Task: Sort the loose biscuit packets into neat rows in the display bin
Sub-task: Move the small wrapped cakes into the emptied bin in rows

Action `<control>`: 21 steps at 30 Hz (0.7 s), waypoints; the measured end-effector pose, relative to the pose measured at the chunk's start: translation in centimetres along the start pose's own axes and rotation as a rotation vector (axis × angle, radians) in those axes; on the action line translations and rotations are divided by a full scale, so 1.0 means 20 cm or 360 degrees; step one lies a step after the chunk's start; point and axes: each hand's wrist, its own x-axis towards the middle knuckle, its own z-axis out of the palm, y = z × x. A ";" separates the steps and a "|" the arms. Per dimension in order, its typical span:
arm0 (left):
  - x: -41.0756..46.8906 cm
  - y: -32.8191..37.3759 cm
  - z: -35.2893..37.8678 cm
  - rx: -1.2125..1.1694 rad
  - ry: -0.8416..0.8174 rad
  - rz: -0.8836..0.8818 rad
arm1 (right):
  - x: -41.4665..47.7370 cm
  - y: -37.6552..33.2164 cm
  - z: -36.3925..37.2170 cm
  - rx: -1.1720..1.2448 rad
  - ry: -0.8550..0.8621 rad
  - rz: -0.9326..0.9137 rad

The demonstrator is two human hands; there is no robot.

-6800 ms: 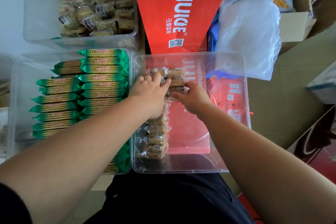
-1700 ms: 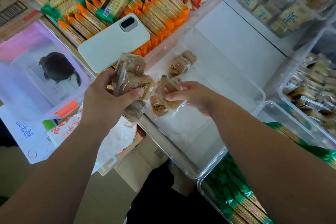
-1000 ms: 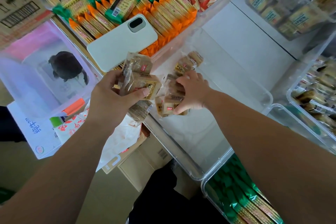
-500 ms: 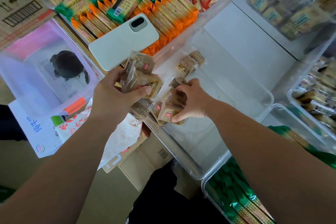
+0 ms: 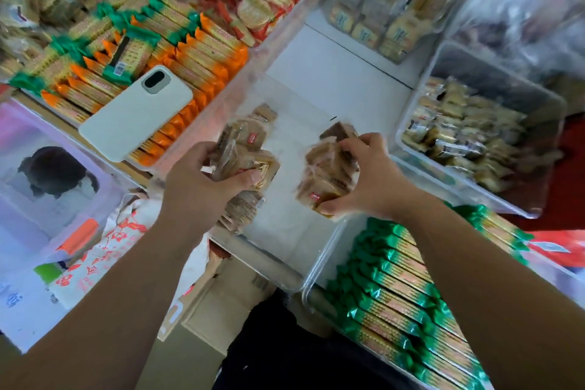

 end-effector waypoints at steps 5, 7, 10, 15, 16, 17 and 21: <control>-0.16 0.20 0.34 0.0038 -0.0380 0.0146 | -0.48 0.27 -0.24 0.0009 0.0263 0.0148; -0.25 0.28 0.50 0.0080 -0.0540 0.0230 | -0.71 0.41 -0.28 0.0050 0.0423 0.0191; -0.41 0.37 0.74 0.0175 -0.0722 0.0387 | -1.05 0.67 -0.30 0.0116 0.0660 0.0296; -0.68 0.44 1.04 0.0262 -0.0851 0.0507 | -1.50 1.10 -0.24 0.0407 0.0879 0.0696; -0.73 0.44 1.09 0.0260 -0.0847 0.0503 | -1.57 1.18 -0.21 0.0464 0.0871 0.0738; -0.78 0.43 1.13 0.0256 -0.0842 0.0492 | -1.62 1.25 -0.19 0.0504 0.0834 0.0776; -0.98 0.37 1.25 0.0272 -0.0825 0.0455 | -1.74 1.50 -0.07 0.0546 0.0579 0.0919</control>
